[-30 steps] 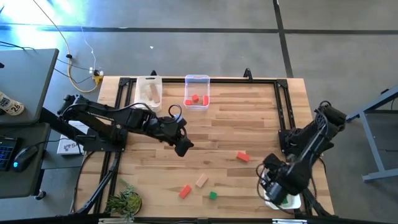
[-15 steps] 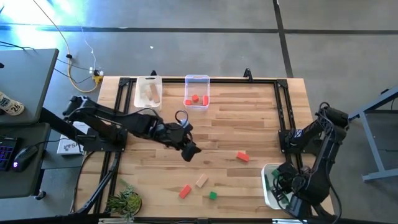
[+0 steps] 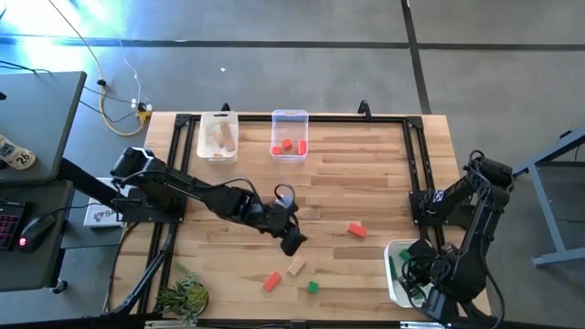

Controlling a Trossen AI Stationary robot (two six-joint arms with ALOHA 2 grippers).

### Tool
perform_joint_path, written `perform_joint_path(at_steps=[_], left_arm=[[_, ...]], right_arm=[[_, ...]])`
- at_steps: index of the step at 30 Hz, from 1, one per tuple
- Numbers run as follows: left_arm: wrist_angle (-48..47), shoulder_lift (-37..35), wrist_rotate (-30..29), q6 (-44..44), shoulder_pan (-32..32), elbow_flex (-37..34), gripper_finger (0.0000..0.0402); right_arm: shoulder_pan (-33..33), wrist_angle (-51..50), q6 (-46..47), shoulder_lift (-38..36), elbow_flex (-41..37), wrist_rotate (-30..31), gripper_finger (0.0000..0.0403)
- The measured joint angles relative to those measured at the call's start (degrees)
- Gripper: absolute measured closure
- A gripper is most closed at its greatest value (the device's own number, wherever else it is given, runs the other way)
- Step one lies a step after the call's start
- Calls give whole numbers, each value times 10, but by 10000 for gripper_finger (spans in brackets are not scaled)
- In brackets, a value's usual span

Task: Sort & place blocks by color
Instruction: Put the green block into the bottom white bin, then put the brown block into the top white bin

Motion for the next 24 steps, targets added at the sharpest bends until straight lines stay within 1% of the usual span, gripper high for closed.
perform_joint_path(at_steps=[3,5,11,15,18,24], left_arm=[[0,10,0,-1,-5,0,198],[-5,12,0,-1,-7,0,198],[-19,0,-1,-1,-10,0,198],[-78,-20,-6,-10,-15,0,198],[-134,-38,-20,-16,-23,0,198],[-226,-77,-39,-27,-35,0,198]], right_arm=[[-4,3,-17,0,0,1,307],[-7,7,-29,0,0,1,294],[-18,9,-50,0,0,0,223],[-27,7,-65,0,0,0,188],[-34,-3,-65,0,0,0,178],[-41,-26,-61,-3,0,1,176]])
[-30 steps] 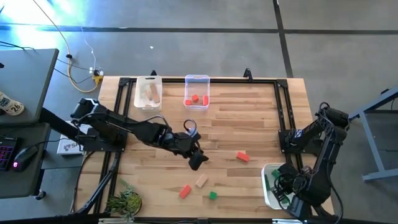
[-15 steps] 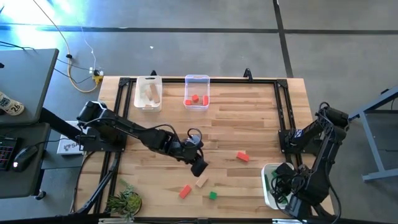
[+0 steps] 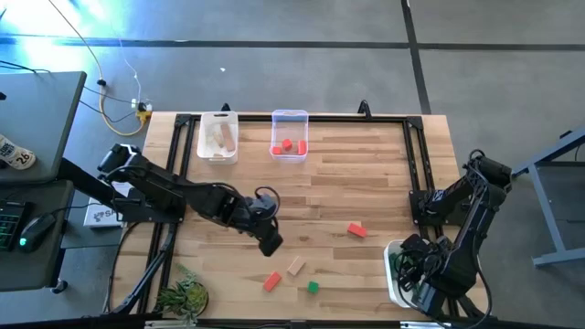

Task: Sort & place blocks by color
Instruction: Put the brown block into the top white bin

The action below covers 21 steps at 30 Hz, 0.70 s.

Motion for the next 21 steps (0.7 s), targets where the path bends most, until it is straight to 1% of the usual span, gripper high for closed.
perform_joint_path(at_steps=[2,6,10,13,16,19,21], left_arm=[[-15,-16,-3,-2,-2,0,198],[-43,-44,-4,-2,-2,0,198],[-75,-67,-12,2,-2,0,198],[-109,-73,-19,2,-4,0,198],[-139,-75,-25,2,-6,0,198],[-177,-74,-26,2,-6,0,198],[-203,-74,-33,2,-6,0,198]], right_arm=[[-3,0,-5,-6,0,19,176],[-14,3,-46,-23,0,92,176],[-44,3,-138,-42,0,169,176],[-81,18,-226,-55,0,207,176],[-120,55,-333,-63,0,235,176],[-162,113,-464,-66,0,256,176],[-192,160,-562,-66,0,256,176]])
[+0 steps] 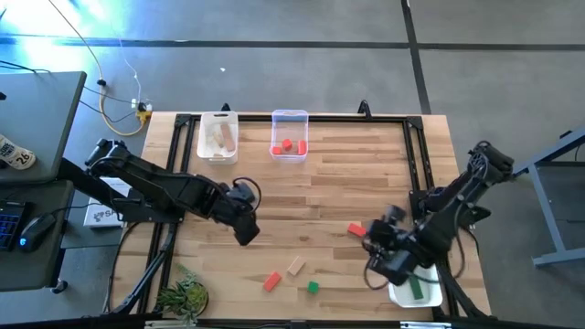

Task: Sort & place blocks by color
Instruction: Put the brown block into the top white bin

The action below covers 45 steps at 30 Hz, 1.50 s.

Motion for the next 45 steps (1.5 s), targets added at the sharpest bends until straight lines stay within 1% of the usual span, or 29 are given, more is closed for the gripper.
perform_joint_path(at_steps=[3,5,9,14,19,25,28,31,36,45], left_arm=[[-30,0,-13,0,0,0,198],[-43,0,-15,0,0,0,198],[-52,0,-15,-1,0,0,198],[-64,0,-18,-35,0,0,198],[-119,0,-18,-93,0,0,198],[-165,0,-20,-134,0,0,198],[-165,0,-23,-139,3,0,198],[-162,0,-24,-140,3,0,198],[-159,0,-32,-159,3,0,198],[-156,0,-36,-164,3,0,198]], right_arm=[[-49,71,-139,0,0,-24,176],[-79,117,-222,0,0,-51,176],[-131,196,-365,0,0,-109,176],[-177,275,-506,1,0,-168,176],[-211,351,-618,26,0,-241,176],[-230,428,-708,75,0,-316,176],[-238,449,-735,98,0,-357,176],[-242,457,-763,123,0,-385,176],[-242,471,-812,166,0,-404,176],[-243,534,-848,246,0,-431,176]])
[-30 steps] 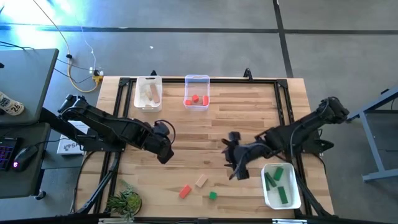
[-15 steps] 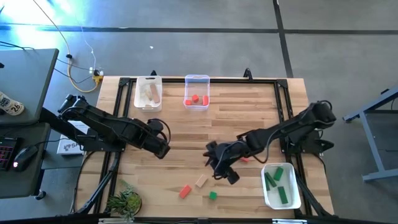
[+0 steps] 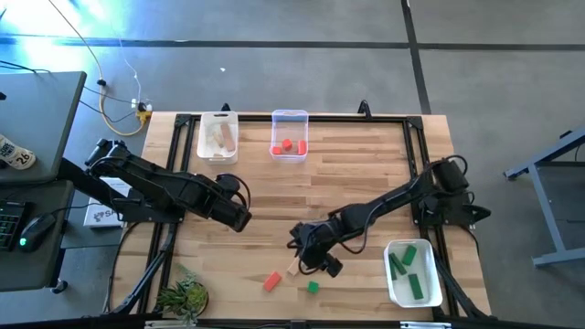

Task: Sort & place blocks by color
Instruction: Put the brown block into the top white bin

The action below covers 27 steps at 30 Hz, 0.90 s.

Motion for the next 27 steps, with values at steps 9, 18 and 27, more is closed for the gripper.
perform_joint_path(at_steps=[9,18,27], left_arm=[[0,0,0,-1,0,0,198],[0,0,-1,0,0,0,198],[0,0,-14,10,0,0,198]], right_arm=[[-8,52,-4,47,0,-27,176],[-22,62,-4,91,0,-41,176],[-21,64,-4,115,0,-36,201]])
